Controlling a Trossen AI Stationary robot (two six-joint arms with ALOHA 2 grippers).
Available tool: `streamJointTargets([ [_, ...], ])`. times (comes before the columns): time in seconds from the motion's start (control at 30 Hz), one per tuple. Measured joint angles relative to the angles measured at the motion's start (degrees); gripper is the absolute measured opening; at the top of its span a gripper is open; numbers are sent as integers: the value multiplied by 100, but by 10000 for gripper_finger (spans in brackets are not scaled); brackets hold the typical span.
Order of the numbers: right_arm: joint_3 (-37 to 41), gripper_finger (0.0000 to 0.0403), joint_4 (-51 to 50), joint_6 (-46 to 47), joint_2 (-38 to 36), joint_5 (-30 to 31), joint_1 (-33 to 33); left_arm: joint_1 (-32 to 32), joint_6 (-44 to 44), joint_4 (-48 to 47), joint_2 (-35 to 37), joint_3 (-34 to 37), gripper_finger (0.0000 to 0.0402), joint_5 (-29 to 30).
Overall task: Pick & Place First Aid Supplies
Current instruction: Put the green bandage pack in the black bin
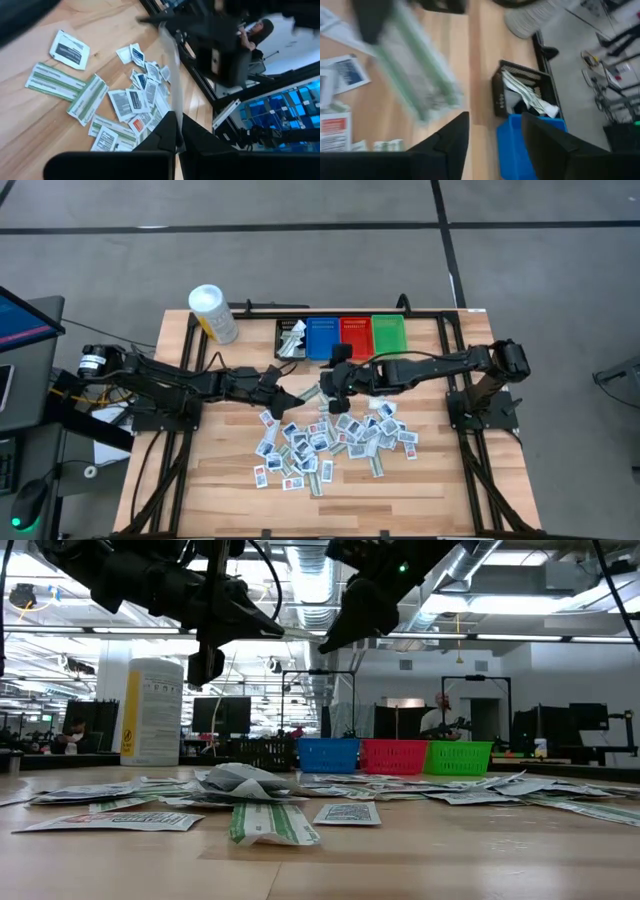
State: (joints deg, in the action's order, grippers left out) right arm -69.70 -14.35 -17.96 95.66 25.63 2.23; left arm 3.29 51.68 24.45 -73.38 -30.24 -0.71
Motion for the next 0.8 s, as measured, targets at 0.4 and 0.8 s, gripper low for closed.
streamJointTargets([
  [0.4,-1,176,-34,462,0,0,-659,-476,-281,0,2,0,6,394],
  [0.8,17,156,-183,603,0,-20,-844,-1976,-936,-49,4,0,5,584],
])
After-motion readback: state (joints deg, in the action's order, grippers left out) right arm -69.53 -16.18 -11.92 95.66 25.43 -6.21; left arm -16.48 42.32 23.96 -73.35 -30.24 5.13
